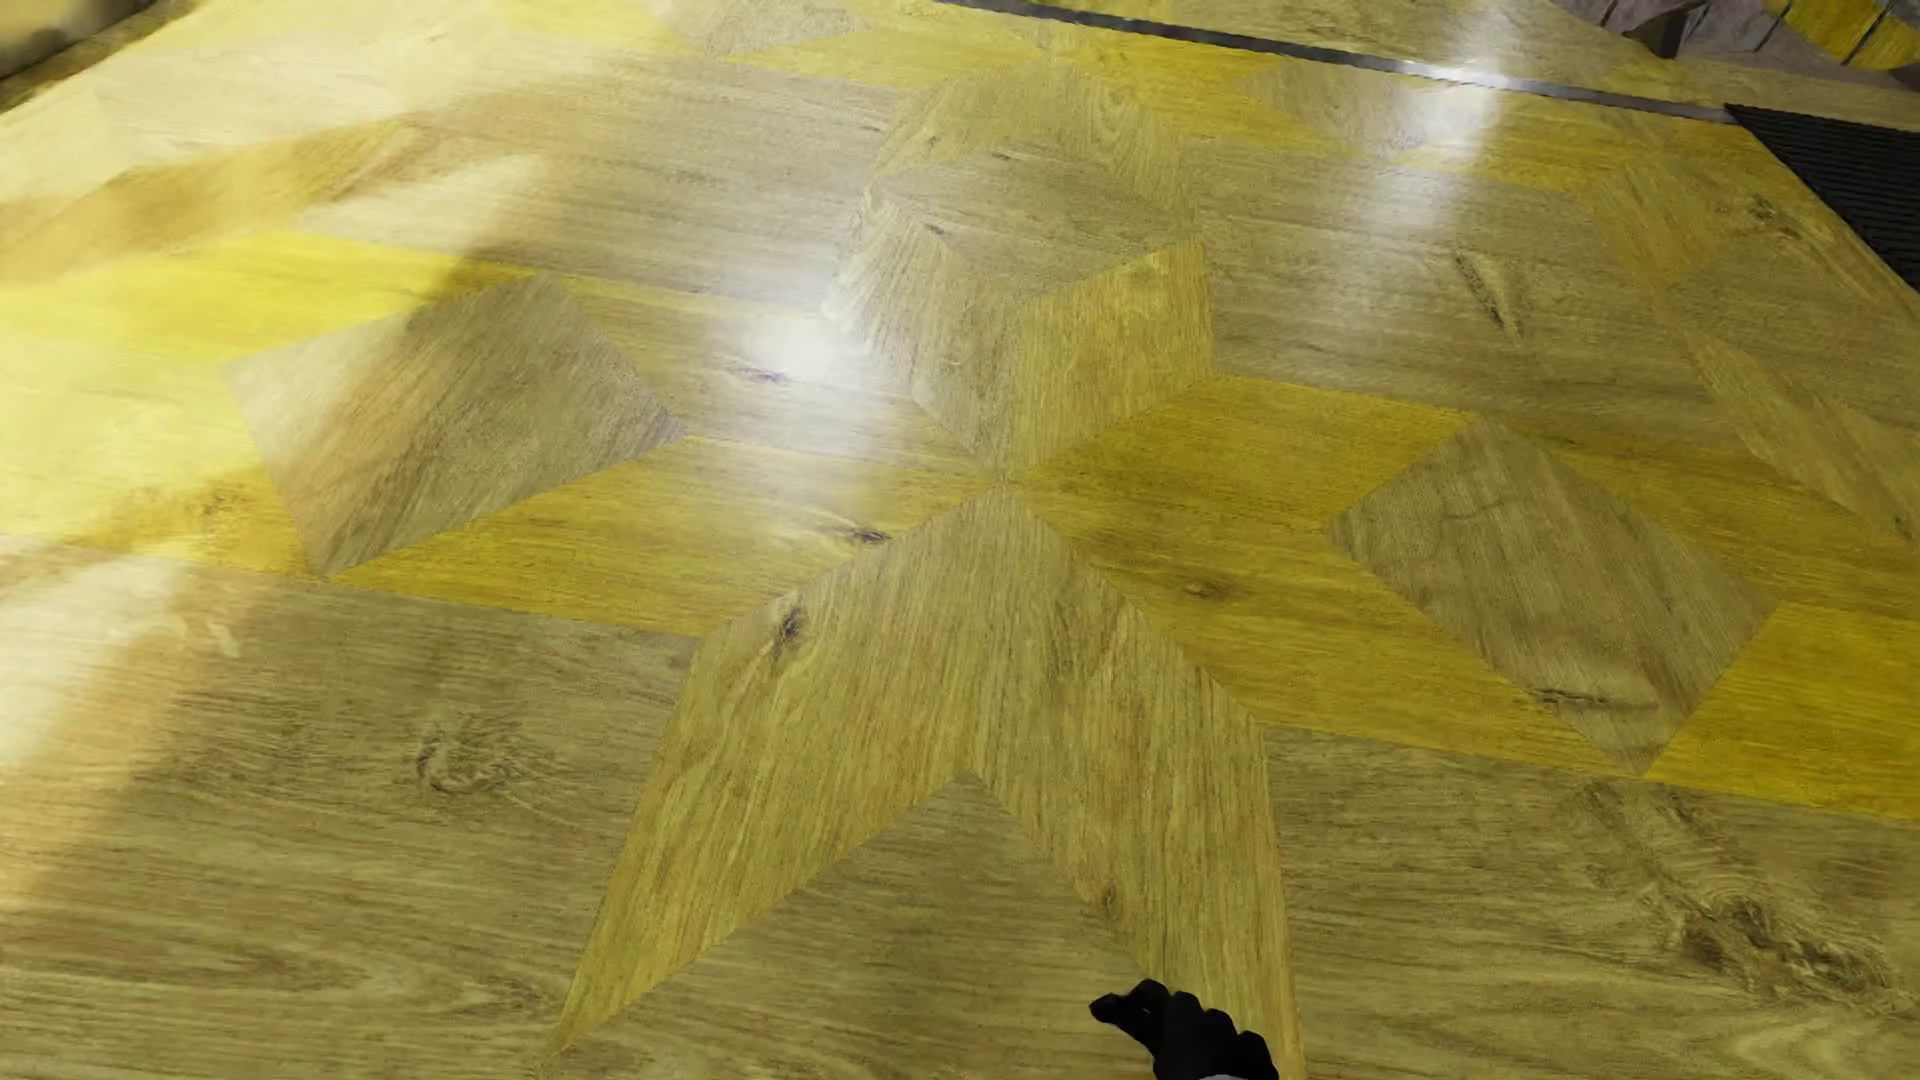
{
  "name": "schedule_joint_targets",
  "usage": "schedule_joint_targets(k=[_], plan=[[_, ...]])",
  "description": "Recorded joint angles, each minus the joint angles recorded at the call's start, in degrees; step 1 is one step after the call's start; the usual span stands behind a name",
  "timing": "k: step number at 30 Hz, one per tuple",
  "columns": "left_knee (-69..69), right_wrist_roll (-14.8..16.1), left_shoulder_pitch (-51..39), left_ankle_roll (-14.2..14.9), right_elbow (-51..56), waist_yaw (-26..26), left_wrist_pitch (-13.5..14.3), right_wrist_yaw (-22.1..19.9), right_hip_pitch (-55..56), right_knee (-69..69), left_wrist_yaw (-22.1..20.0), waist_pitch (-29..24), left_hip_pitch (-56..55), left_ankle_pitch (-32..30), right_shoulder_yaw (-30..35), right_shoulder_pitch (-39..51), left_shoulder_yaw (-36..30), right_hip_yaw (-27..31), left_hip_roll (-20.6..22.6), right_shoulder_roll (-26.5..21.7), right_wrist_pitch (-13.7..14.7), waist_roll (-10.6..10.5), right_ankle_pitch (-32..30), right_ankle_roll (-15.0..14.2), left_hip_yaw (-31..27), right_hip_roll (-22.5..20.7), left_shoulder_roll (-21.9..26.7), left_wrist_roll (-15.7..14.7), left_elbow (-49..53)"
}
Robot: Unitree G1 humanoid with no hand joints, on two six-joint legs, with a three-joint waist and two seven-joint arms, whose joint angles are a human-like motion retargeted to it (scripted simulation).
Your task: Head to the bed
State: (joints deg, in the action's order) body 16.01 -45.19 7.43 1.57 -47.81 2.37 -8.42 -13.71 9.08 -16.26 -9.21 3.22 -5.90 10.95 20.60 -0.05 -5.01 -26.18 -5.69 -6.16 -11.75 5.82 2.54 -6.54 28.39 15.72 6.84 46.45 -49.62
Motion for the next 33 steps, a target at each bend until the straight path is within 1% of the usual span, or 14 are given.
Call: schedule_joint_targets(k=[3, 8, 12, 14, 15, 18, 23, 27, 29, 30, 31, 32, 33], plan=[[-0.7, 0.2, -0.1, 1.3, -1.0, 0.8, -1.2, -0.2, -1.3, 2.7, 0.4, 0.2, 2.7, -0.4, -1.0, -1.0, 0.5, 3.4, -2.0, 0.4, 0.2, -1.0, -0.6, 0.4, 3.7, -3.0, 0.0, -0.3, -0.6], [-1.5, -0.3, -1.4, 3.7, -4.2, 1.7, -0.4, -0.3, -0.8, 2.3, 0.4, 0.5, 6.6, -0.8, -3.4, -2.1, -1.0, 9.1, -4.9, 0.7, -0.9, -2.6, 0.5, 1.7, 9.8, -6.7, -0.6, -0.5, 0.9], [-1.6, -0.5, -2.3, 5.4, -5.5, 2.1, 0.1, -0.6, -0.3, 2.5, 0.7, 0.8, 8.9, -1.1, -5.4, -2.5, -2.4, 13.5, -7.2, 0.7, -0.1, -3.9, 0.8, 2.8, 14.8, -9.9, -0.3, -1.0, 2.0], [-1.7, -0.6, -3.2, 6.3, -5.2, 2.3, 0.3, -0.7, 0.2, 2.3, 1.0, 1.0, 9.9, -1.2, -6.3, -3.1, -3.6, 15.3, -8.4, 0.9, 0.2, -4.4, 1.1, 3.4, 17.0, -11.5, -0.2, -0.6, 1.7], [-1.6, -0.7, -3.9, 6.7, -5.0, 2.4, 0.3, -0.6, 0.4, 2.2, 1.3, 1.1, 10.2, -1.3, -6.6, -3.2, -4.2, 16.1, -8.9, 1.3, -0.2, -4.7, 1.2, 3.7, 17.9, -12.2, -0.3, -0.3, 1.2], [-1.2, -0.9, -5.3, 7.9, -4.3, 2.7, 0.7, -0.6, 0.6, 2.0, 1.8, 1.4, 11.1, -1.4, -7.6, -4.1, -5.6, 17.8, -10.7, 1.8, -0.4, -5.4, 1.6, 4.5, 20.0, -14.2, -0.4, 0.3, 0.6], [1.1, -1.6, -5.6, 9.6, -4.2, 2.8, 1.0, -0.3, 1.0, 1.2, 2.0, 1.6, 12.1, -1.6, -8.4, -4.8, -5.8, 19.9, -14.0, 2.6, -0.1, -6.4, 2.2, 5.9, 22.5, -17.2, -0.8, 0.6, 0.8], [7.2, -2.1, -5.1, 10.5, -3.7, 2.5, 0.9, -0.2, 1.9, -0.4, 2.1, 1.3, 11.2, -0.4, -8.4, -4.6, -5.6, 21.4, -18.7, 3.2, 0.5, -7.3, 2.8, 6.7, 23.3, -20.1, -0.5, 0.9, 0.5], [12.9, -2.1, -4.9, 10.5, -3.0, 2.2, 0.9, 0.0, 2.7, -2.0, 1.6, 0.9, 9.5, 0.3, -8.4, -4.2, -5.3, 22.1, -22.2, 3.4, 0.9, -8.1, 3.3, 7.1, 21.6, -21.8, 0.0, 0.8, 0.6], [15.8, -2.0, -4.8, 10.0, -2.7, 1.9, 1.0, 0.0, 3.1, -2.7, 1.0, 0.6, 8.1, 0.3, -8.4, -4.0, -5.1, 22.6, -23.7, 3.4, 1.1, -8.5, 3.5, 7.2, 19.0, -22.8, 0.2, 0.5, 0.7], [18.6, -1.9, -4.6, 9.2, -2.3, 1.4, 1.3, 0.0, 3.3, -3.4, 0.1, 0.3, 6.0, 0.3, -8.4, -3.8, -4.9, 23.4, -24.3, 3.4, 1.2, -9.0, 3.6, 7.2, 13.8, -23.7, 0.3, 0.2, 0.8], [21.1, -1.8, -4.0, 8.4, -2.3, 0.8, 1.5, -0.1, 3.6, -4.1, -0.9, -0.1, 3.5, 0.1, -8.6, -3.9, -4.6, 24.5, -23.7, 3.0, 1.9, -9.5, 3.6, 7.2, 6.5, -24.6, 0.5, -0.1, 1.2], [23.1, -1.7, -3.7, 8.2, -2.6, 0.2, 1.5, -0.1, 3.9, -4.8, -2.1, -0.4, 0.9, 0.0, -8.8, -3.5, -4.4, 25.9, -21.4, 2.8, 2.1, -9.8, 3.6, 7.1, -2.9, -25.3, 0.1, -0.4, 1.5]])
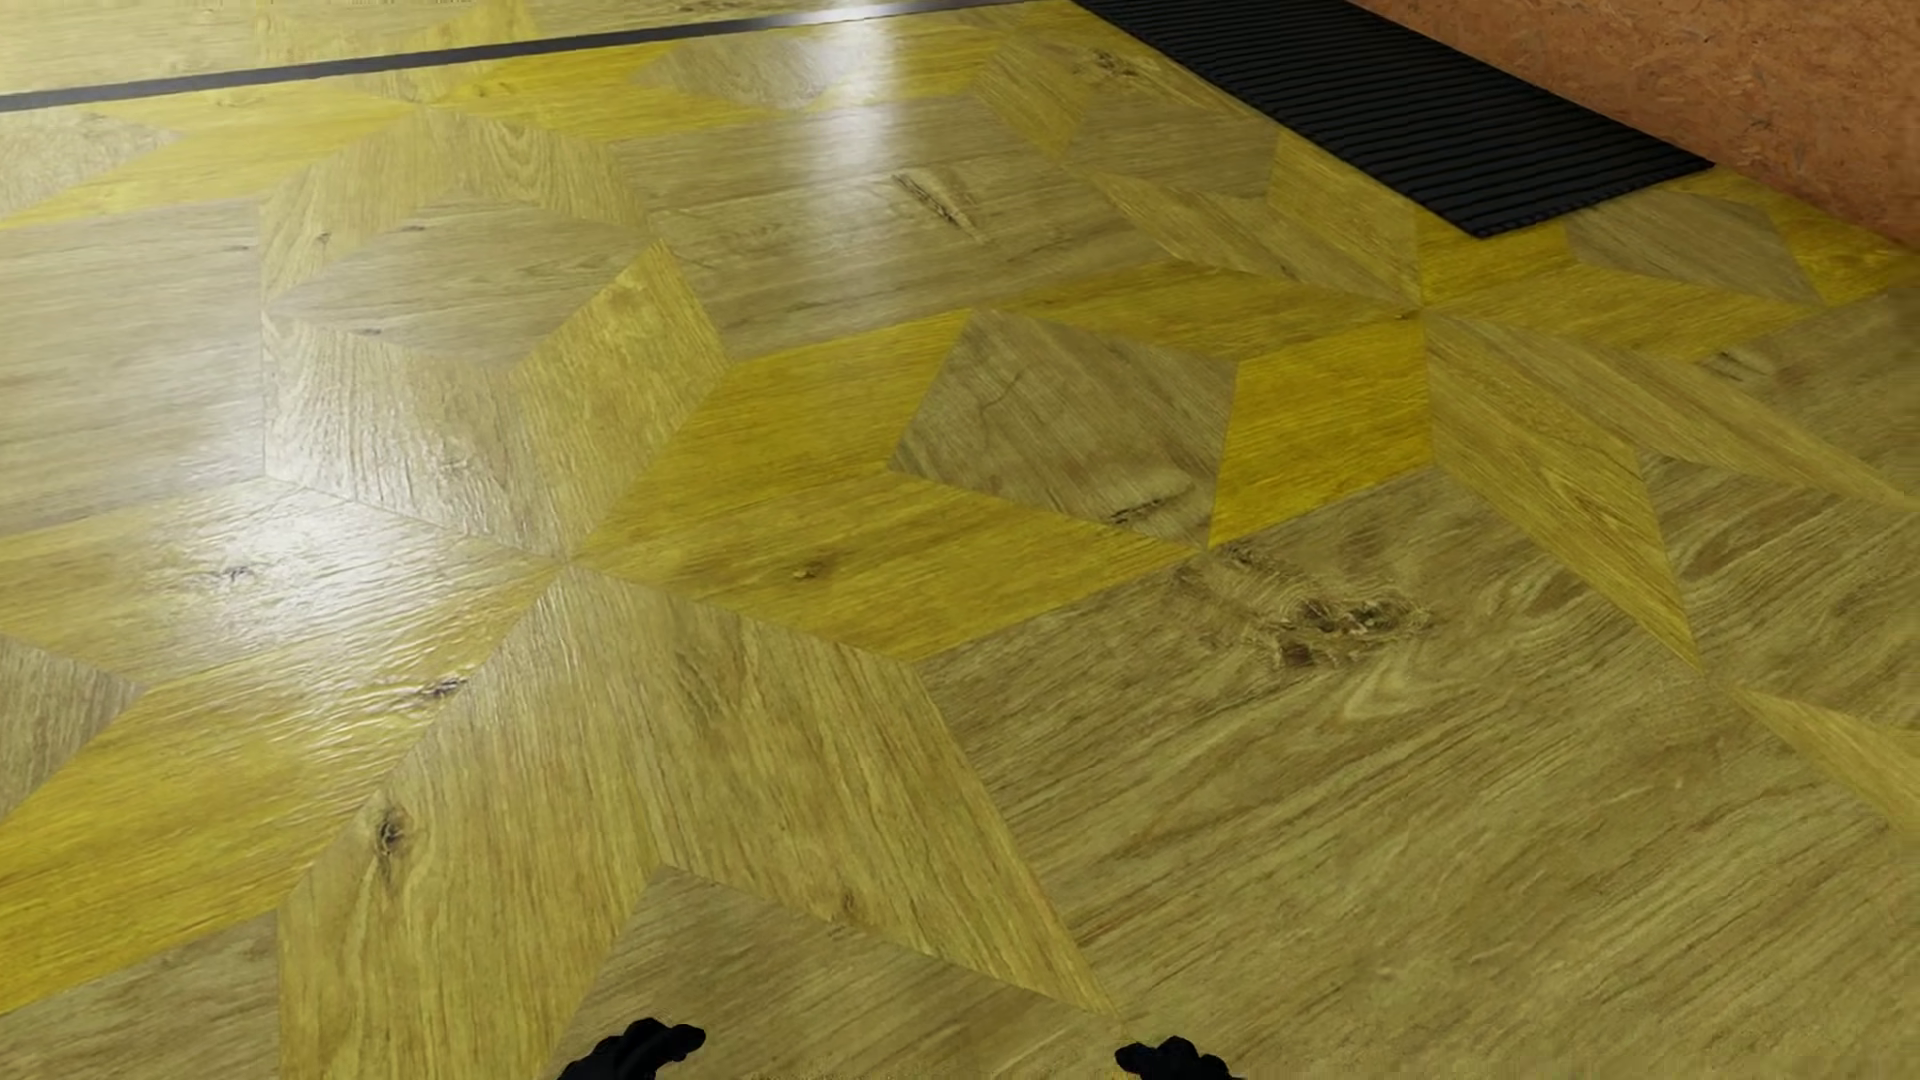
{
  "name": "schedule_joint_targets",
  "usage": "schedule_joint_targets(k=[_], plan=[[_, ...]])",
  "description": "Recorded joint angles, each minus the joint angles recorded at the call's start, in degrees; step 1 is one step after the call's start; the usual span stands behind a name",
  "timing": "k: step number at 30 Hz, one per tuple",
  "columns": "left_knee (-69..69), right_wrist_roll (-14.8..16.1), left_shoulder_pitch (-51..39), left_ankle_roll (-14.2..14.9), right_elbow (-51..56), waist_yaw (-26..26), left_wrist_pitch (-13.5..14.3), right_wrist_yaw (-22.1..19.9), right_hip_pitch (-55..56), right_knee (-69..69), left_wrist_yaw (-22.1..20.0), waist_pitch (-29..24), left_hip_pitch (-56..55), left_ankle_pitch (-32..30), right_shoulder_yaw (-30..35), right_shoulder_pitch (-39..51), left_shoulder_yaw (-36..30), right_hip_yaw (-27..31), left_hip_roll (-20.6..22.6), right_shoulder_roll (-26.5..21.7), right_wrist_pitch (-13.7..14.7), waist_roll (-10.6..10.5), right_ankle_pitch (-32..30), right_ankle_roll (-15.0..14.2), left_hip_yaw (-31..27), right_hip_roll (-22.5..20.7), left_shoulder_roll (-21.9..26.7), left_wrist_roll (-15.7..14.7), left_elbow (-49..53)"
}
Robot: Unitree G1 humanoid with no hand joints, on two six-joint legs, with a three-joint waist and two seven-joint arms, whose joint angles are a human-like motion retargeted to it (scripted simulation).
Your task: Head to the bed
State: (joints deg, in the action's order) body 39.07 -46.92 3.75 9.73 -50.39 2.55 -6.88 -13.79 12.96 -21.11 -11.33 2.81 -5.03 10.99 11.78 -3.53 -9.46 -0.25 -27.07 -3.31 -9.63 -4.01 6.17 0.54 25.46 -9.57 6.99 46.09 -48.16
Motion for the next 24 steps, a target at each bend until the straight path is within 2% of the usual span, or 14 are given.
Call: schedule_joint_targets(k=[2, 4, 7, 8, 10, 12, 14, 15, 16, 17, 19, 20, 23, 24], plan=[[3.8, 0.0, 0.9, 2.1, -0.4, -1.1, 0.5, 0.4, 1.3, -1.7, -2.3, -0.5, -4.0, 0.3, 0.0, 0.9, 0.9, 3.3, 8.8, -0.5, 0.4, -0.4, -0.1, -0.6, -20.9, -1.0, -0.2, -0.9, 0.7], [6.6, -0.3, 2.0, 4.5, -0.6, -1.4, 1.1, 0.7, 3.6, -3.5, -4.1, -0.7, -4.0, 2.4, 0.4, 2.2, 2.0, 7.2, 22.3, -0.9, 0.8, -0.3, -0.5, -1.6, -40.6, -1.3, -0.4, -1.6, 1.8], [4.7, -0.7, 3.3, 4.6, -0.5, -1.3, 1.8, 1.2, 8.0, -6.3, -6.2, -1.3, -1.3, 4.1, 1.8, 4.5, 3.5, 15.2, 31.7, -1.9, 1.3, 0.9, -2.0, -3.8, -52.0, -2.0, -0.9, -2.4, 2.8], [2.7, -0.6, 3.8, 4.3, -0.3, -1.3, 2.0, 1.4, 9.6, -7.2, -6.7, -1.6, -0.8, 5.6, 2.3, 5.4, 3.8, 18.5, 32.1, -2.2, 1.4, 1.4, -2.7, -4.7, -51.6, -2.7, -1.0, -2.6, 3.1], [-2.4, 0.0, 4.0, -4.9, 0.7, -1.0, 2.4, 1.3, 12.3, -7.9, -6.8, -2.4, -0.5, 9.1, 2.7, 6.6, 3.5, 24.6, 31.0, -2.7, 1.7, 2.3, -4.6, -6.7, -42.2, -4.4, -1.1, -2.5, 3.0], [-7.5, 1.0, 2.5, -10.3, 3.3, -0.6, 2.3, -0.1, 14.1, -7.0, -5.3, -3.5, -0.3, 11.7, 1.9, 5.9, 1.0, 30.0, 31.0, -3.3, 1.5, 3.2, -7.0, -9.1, -35.5, -5.5, -0.4, -1.0, 1.3], [-10.0, 1.7, 0.0, -10.9, 6.4, 0.0, 1.9, -3.6, 15.1, -4.7, -2.5, -4.9, -1.2, 11.7, 1.1, 3.2, -1.9, 33.3, 31.5, -3.6, 0.3, 4.9, -9.8, -10.1, -31.7, -5.4, 0.7, 0.8, -0.8], [-10.7, 1.7, -1.2, -10.8, 7.4, 0.2, 1.6, -5.7, 16.0, -2.7, -1.3, -5.6, -1.9, 10.7, 1.1, 1.5, -2.8, 30.5, 31.7, -3.5, -0.8, 6.0, -10.9, -8.6, -30.1, -3.3, 1.3, 1.3, -1.5], [-11.3, 1.9, -2.1, -10.7, 7.8, 0.2, 1.4, -7.4, 17.2, -0.9, -0.8, -6.1, -2.5, 9.8, 1.1, -0.2, -3.1, 23.7, 31.9, -3.5, -1.6, 7.1, -10.9, -5.8, -28.4, 0.4, 1.8, 1.7, -1.8], [-11.9, 2.3, -2.4, -10.7, 8.0, 0.1, 1.8, -8.2, 18.1, -0.2, -1.0, -6.5, -3.0, 9.0, 1.5, -1.8, -2.7, 13.8, 31.9, -3.4, -2.3, 8.0, -10.4, -6.3, -26.4, 4.9, 2.5, 1.8, -2.1], [-12.3, 2.2, -2.3, -10.4, 7.5, 0.4, 1.7, -7.0, 19.8, -4.6, -2.5, -7.0, -3.7, 8.5, 3.2, -3.6, -1.0, 5.2, 31.3, -4.3, -3.2, 9.3, -11.9, -7.4, -21.7, 9.4, 2.3, 1.2, -1.2], [-12.3, 1.9, -1.6, -10.2, 6.7, 0.6, 2.1, -5.6, 20.4, -8.0, -3.3, -7.2, -3.8, 8.4, 4.5, -3.8, -0.1, 6.1, 30.7, -5.0, -3.4, 9.8, -11.3, -7.8, -19.1, 9.4, 2.0, 0.7, -0.1], [-12.8, 3.1, 1.0, -9.4, 4.4, 0.3, 4.4, -0.5, 21.2, -16.0, -3.8, -7.3, -3.4, 7.9, 6.4, -4.5, -0.3, 8.9, 28.2, -6.6, -3.8, 10.9, -6.0, -14.0, -10.7, 9.3, 1.9, 0.6, 2.3], [-12.9, 3.5, 1.1, -9.0, 4.2, 0.1, 4.8, 0.7, 21.6, -18.1, -2.8, -7.3, -3.1, 7.7, 7.1, -4.9, -1.0, 7.2, 27.1, -6.6, -4.0, 11.1, -5.7, -13.4, -7.9, 11.0, 1.6, 0.8, 2.4]])
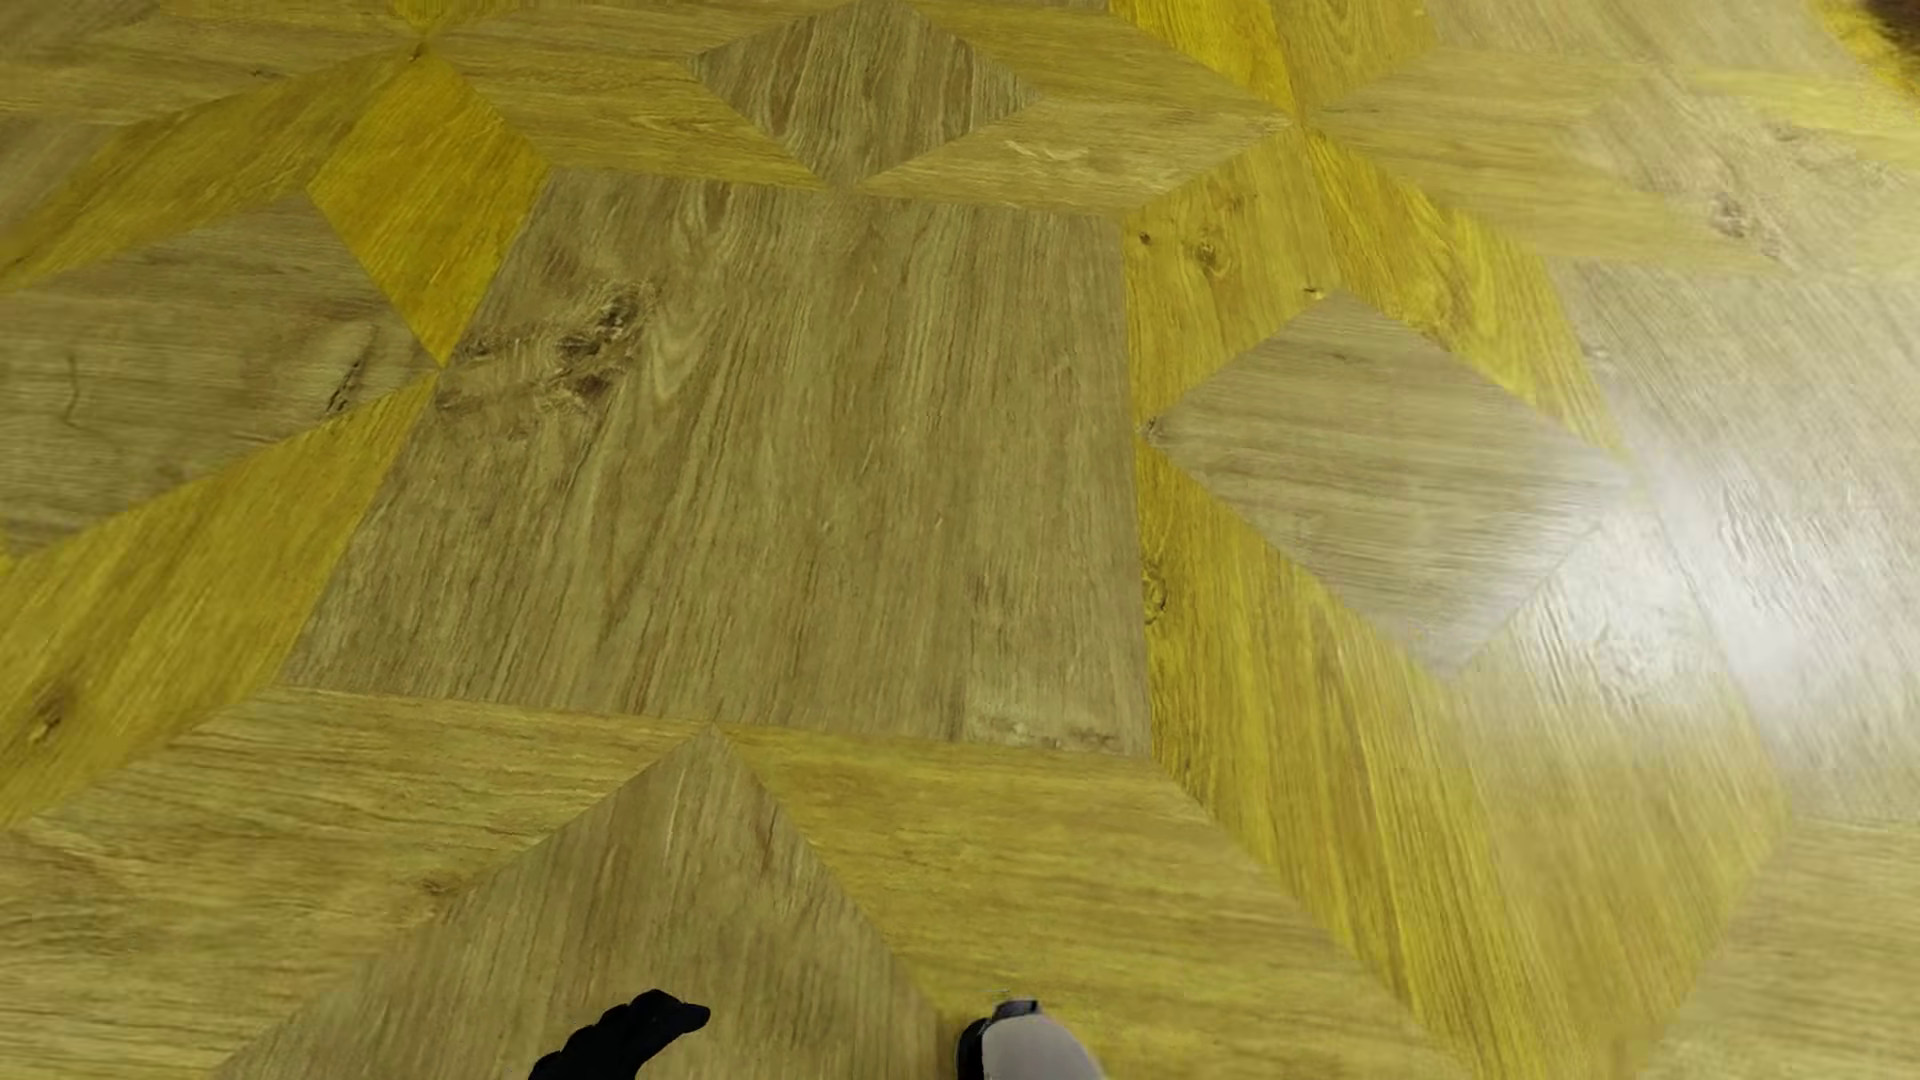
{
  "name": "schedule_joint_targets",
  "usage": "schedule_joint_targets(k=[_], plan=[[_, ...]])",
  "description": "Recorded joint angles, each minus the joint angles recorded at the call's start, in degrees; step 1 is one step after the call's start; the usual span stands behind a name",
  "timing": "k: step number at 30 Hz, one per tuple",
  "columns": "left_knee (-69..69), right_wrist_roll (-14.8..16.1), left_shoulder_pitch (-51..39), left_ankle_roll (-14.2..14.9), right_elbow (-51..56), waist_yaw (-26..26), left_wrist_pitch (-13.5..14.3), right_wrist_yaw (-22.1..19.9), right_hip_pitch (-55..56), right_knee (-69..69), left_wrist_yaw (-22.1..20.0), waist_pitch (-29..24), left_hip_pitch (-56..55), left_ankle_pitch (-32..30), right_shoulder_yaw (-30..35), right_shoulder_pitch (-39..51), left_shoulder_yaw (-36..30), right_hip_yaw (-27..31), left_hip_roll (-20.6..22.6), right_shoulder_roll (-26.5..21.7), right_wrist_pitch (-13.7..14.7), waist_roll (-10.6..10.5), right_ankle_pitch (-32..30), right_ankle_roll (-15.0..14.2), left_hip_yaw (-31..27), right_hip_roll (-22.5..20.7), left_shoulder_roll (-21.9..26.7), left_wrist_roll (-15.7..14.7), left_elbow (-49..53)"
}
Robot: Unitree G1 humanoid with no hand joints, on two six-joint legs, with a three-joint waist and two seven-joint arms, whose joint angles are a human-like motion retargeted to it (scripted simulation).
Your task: Head to the bed
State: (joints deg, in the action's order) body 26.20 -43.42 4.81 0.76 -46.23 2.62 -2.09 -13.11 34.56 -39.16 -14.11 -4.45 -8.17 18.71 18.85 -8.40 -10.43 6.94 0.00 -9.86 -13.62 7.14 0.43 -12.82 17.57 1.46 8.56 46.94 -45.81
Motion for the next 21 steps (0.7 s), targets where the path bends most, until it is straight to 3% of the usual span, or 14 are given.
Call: schedule_joint_targets(k=[2, 5, 7, 10, 12, 15, 17, 18, 20, 21], plan=[[-0.1, 0.3, -0.2, 1.0, 0.7, -0.3, 1.0, 1.3, 0.5, -3.9, 2.2, 0.1, 0.7, -0.3, 1.1, -1.2, -1.4, -5.6, -2.2, -0.5, 0.3, 0.3, 0.2, 3.2, 5.1, 5.9, -0.6, 0.0, 0.0], [-1.0, 1.4, -0.8, 3.1, 2.3, -0.2, 0.9, 2.1, -0.2, -5.5, 2.4, 0.5, 3.1, -0.8, 1.0, -3.6, -3.5, -6.3, -5.2, -0.6, 0.4, 0.2, 0.7, 5.3, 11.8, 12.1, -2.1, -0.1, 1.6], [-2.5, 1.5, -1.0, 4.8, 2.5, 0.0, 0.0, 2.9, -1.3, -1.1, 2.0, 1.0, 5.4, -1.3, 0.5, -4.5, -4.4, -5.5, -6.9, -0.2, -0.4, -0.2, 1.4, 5.9, 16.2, 15.8, -3.4, -1.2, 3.9], [-6.4, 0.9, -1.9, 7.9, 2.7, 0.3, -0.1, 2.3, -2.5, 8.1, 2.2, 2.0, 9.5, -2.7, -1.5, -5.1, -6.2, -9.9, -8.4, 0.6, -1.7, -0.8, 2.8, 9.7, 22.7, 22.4, -4.0, -3.3, 7.5], [-8.2, 0.5, -2.0, 10.7, 2.0, 0.7, -0.3, 2.6, -2.1, 9.0, 2.2, 2.8, 12.3, -3.6, -2.3, -4.3, -6.4, -15.9, -9.9, 1.1, -1.9, -1.0, 3.1, 8.9, 27.5, 24.3, -3.4, -4.7, 9.3], [-7.3, -0.3, 0.0, 13.4, 0.3, 1.8, -1.7, 3.7, -1.4, 6.4, 2.6, 3.0, 16.6, -6.3, -2.6, -2.4, -3.8, -14.2, -16.2, 2.8, -1.5, -2.8, 3.4, 8.6, 33.4, 15.3, -1.6, -7.7, 10.4], [-3.7, 0.3, 1.5, 13.7, 0.7, 2.5, -3.0, 2.9, -4.0, 6.9, 4.1, 2.8, 18.5, -11.6, -4.0, -2.6, -2.7, -15.5, -23.5, 4.5, -0.3, -5.0, 5.1, 9.1, 34.4, 8.4, 0.7, -6.8, 9.9], [-0.6, 0.7, 2.1, 12.5, 0.8, 2.7, -3.7, 2.1, -5.5, 7.7, 4.9, 2.7, 18.8, -15.6, -5.1, -2.7, -2.6, -16.3, -28.0, 5.5, 0.2, -6.3, 5.9, 10.1, 33.8, 5.0, 1.9, -5.7, 9.5], [9.1, 1.0, 3.3, 0.9, 0.0, 2.7, -5.1, 0.6, -8.4, 9.2, 6.7, 2.0, 16.3, -22.0, -6.6, -2.3, -2.6, -17.3, -36.9, 6.9, 0.8, -8.8, 7.6, 12.3, 30.5, -1.2, 3.9, -3.7, 8.5], [16.8, 0.2, 4.1, 0.4, -0.8, 1.6, -5.6, 0.0, -10.0, 9.6, 7.2, 1.3, 10.6, -21.2, -5.9, -1.4, -2.3, -16.6, -37.8, 7.0, 1.3, -9.9, 8.3, 13.0, 19.1, -4.5, 4.7, -3.2, 8.5]])
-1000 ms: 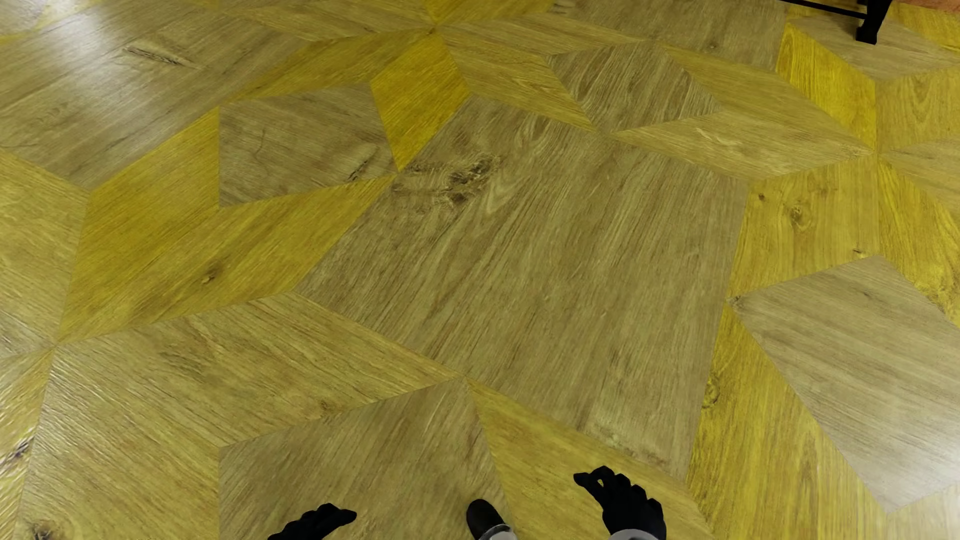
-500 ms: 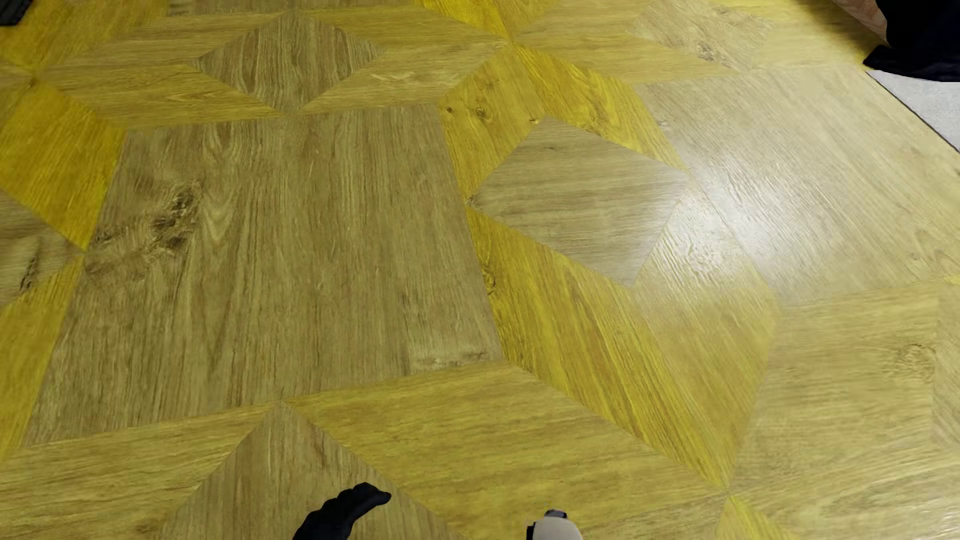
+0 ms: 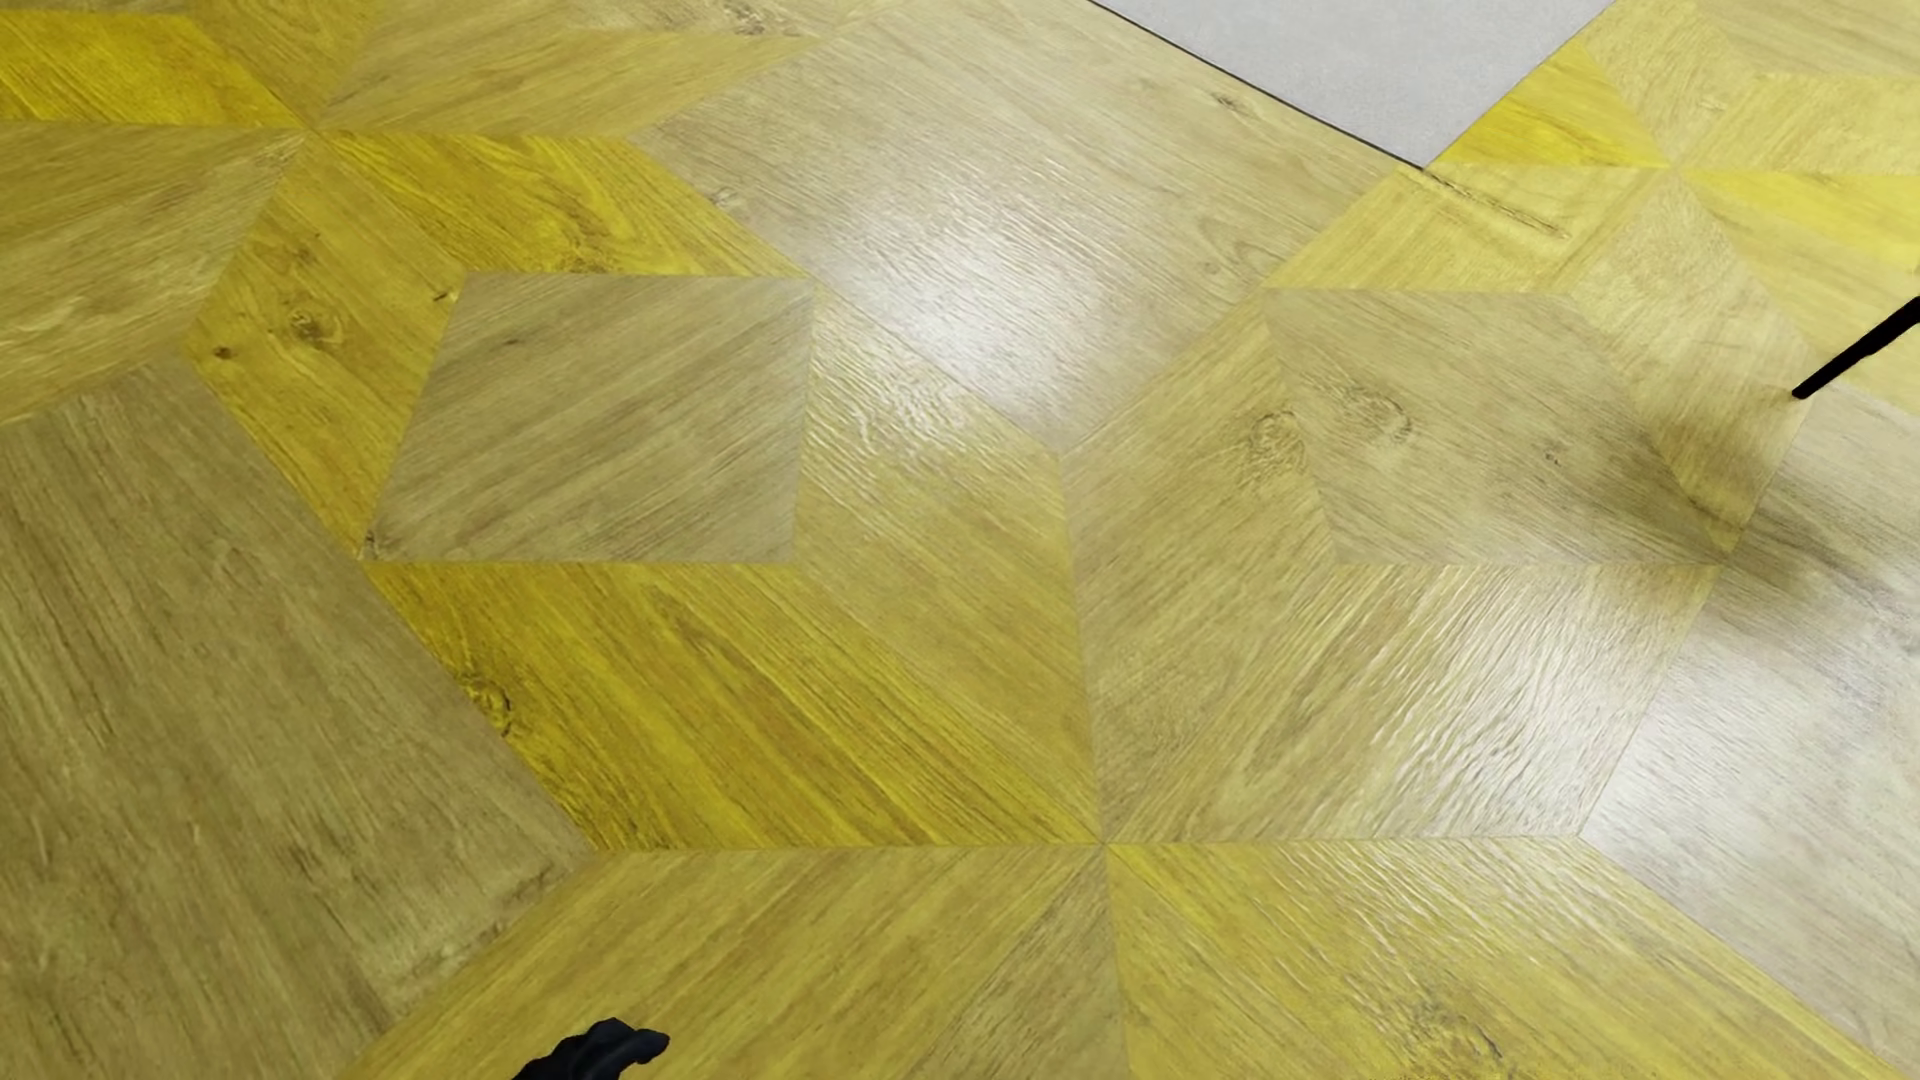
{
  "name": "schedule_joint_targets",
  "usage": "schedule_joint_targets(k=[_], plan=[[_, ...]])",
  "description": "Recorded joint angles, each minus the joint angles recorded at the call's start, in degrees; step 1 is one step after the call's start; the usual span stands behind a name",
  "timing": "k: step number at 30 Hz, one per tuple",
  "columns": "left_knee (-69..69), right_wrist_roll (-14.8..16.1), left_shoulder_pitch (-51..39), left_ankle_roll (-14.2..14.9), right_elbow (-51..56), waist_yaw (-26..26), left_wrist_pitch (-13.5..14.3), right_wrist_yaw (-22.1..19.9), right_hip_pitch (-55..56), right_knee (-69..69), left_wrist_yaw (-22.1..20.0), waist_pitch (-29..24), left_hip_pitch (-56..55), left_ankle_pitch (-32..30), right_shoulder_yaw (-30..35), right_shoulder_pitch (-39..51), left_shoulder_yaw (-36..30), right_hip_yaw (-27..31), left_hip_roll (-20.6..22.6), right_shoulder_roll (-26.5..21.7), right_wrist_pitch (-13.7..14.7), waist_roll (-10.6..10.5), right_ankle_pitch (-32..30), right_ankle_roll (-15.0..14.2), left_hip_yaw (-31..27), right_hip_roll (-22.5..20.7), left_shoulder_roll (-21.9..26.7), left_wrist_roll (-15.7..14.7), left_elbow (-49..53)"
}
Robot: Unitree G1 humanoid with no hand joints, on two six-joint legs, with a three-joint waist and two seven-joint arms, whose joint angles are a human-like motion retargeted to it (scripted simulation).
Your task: Head to the bed
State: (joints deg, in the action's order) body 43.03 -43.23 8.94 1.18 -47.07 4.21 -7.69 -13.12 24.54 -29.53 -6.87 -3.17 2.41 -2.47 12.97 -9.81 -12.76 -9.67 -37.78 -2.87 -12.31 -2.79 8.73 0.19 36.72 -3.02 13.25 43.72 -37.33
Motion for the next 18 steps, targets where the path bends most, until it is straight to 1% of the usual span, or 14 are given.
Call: schedule_joint_targets(k=[1, 2, 3, 5, 6, 8, 9, 10, 11, 12, 13, 14, 16, 18], plan=[[7.6, -1.7, 1.2, 3.3, -0.9, -1.2, -0.2, -0.7, -1.6, 0.3, 0.0, -0.8, -6.8, 1.4, 1.8, 1.4, 0.8, 1.2, 2.6, -0.4, 0.8, -0.9, 0.7, 0.5, -13.1, -2.9, 0.5, 0.0, 0.6], [13.9, -3.7, 2.8, 5.2, -2.4, -1.9, -0.5, -1.8, -3.1, 0.8, -0.7, -1.4, -12.0, 2.5, 3.8, 3.2, 1.9, 2.3, 5.2, -1.1, 2.3, -1.6, 1.3, 0.9, -21.4, -5.1, 0.1, -0.3, 1.6], [18.7, -5.3, 4.6, 5.6, -3.5, -2.3, -0.6, -2.6, -4.7, 1.5, -1.5, -1.8, -16.0, 3.2, 5.6, 5.3, 3.3, 3.5, 6.5, -1.7, 3.8, -2.2, 1.9, 1.1, -25.6, -7.0, -0.3, -0.8, 2.8], [24.0, -6.1, 8.1, 2.2, -3.2, -3.4, -0.3, -4.1, -7.9, 2.8, -2.3, -2.4, -23.1, 6.2, 6.9, 9.1, 5.4, 6.0, 7.5, -2.2, 6.4, -3.5, 3.1, 1.3, -28.6, -10.3, -1.4, -1.6, 5.2], [24.5, -5.3, 9.9, 1.9, -1.5, -4.0, -0.1, -5.2, -9.4, 3.0, -2.0, -2.6, -26.5, 8.7, 6.4, 10.6, 5.9, 7.2, 9.2, -2.0, 7.4, -4.0, 3.9, 1.3, -29.8, -11.6, -1.9, -1.4, 6.4], [21.1, -3.4, 12.4, 2.7, 3.7, -5.1, 0.1, -7.7, -12.8, 3.7, -1.4, -2.9, -33.3, 11.7, 5.1, 12.0, 5.8, 9.5, 16.0, -1.9, 9.7, -4.4, 5.2, 1.4, -32.5, -13.0, -2.7, -1.0, 7.3], [16.6, -2.8, 13.6, 4.5, 6.9, -5.5, 0.3, -8.5, -14.7, 4.6, -1.2, -2.8, -35.9, 12.4, 4.6, 12.6, 5.7, 10.3, 19.3, -1.8, 10.7, -4.3, 5.5, 1.5, -32.9, -13.1, -3.3, -1.1, 7.7], [10.4, -2.3, 14.8, 5.7, 10.0, -5.7, 0.3, -9.1, -16.6, 6.0, -1.0, -2.5, -37.8, 11.4, 4.2, 12.9, 5.7, 11.0, 21.4, -1.7, 11.6, -4.2, 5.3, 1.6, -31.8, -12.9, -4.1, -1.4, 7.9], [2.7, -1.7, 15.8, 4.8, 12.8, -6.1, 0.4, -9.3, -18.7, 7.7, -0.7, -2.1, -39.0, 9.8, 3.9, 13.2, 5.8, 11.5, 23.0, -1.4, 12.5, -4.0, 4.9, 1.8, -29.8, -12.6, -4.8, -1.8, 8.0], [-6.4, -1.0, 16.4, 4.2, 14.9, -6.6, 0.3, -9.0, -20.8, 9.5, -0.3, -1.6, -39.2, 8.5, 3.8, 13.5, 5.7, 12.1, 24.8, -1.1, 13.1, -3.7, 4.5, 2.0, -27.9, -12.1, -5.3, -1.9, 7.6], [-16.5, -0.5, 16.6, 6.0, 16.1, -7.2, 0.2, -8.2, -22.9, 11.5, 0.5, -1.0, -38.8, 6.4, 4.2, 13.9, 5.4, 12.8, 27.0, -0.8, 13.4, -3.3, 4.2, 2.1, -26.8, -11.6, -5.5, -1.5, 6.9], [-26.8, -0.1, 16.7, 6.7, 16.2, -7.8, 0.1, -7.0, -25.2, 13.4, 1.6, -0.4, -37.8, 4.6, 5.0, 14.6, 5.1, 13.9, 30.0, -0.6, 13.3, -2.8, 4.0, 2.1, -28.2, -11.1, -5.6, -0.7, 6.1], [-32.6, -0.4, 17.0, 10.3, 12.4, -9.1, -0.8, -3.9, -29.9, 14.3, 2.8, 0.6, -37.5, 5.8, 8.6, 16.5, 6.8, 16.2, 33.4, -0.5, 12.8, -1.8, 4.4, 2.0, -32.9, -10.7, -6.2, 0.8, 4.4], [-25.8, -3.0, 16.4, 3.3, 4.5, -9.8, -2.6, 0.1, -34.3, 13.9, 1.7, 1.5, -37.7, -1.4, 12.4, 18.0, 10.5, 17.6, 35.2, -1.3, 11.0, -0.5, 3.2, 1.8, -33.2, -9.7, -8.3, 0.8, 2.1]])
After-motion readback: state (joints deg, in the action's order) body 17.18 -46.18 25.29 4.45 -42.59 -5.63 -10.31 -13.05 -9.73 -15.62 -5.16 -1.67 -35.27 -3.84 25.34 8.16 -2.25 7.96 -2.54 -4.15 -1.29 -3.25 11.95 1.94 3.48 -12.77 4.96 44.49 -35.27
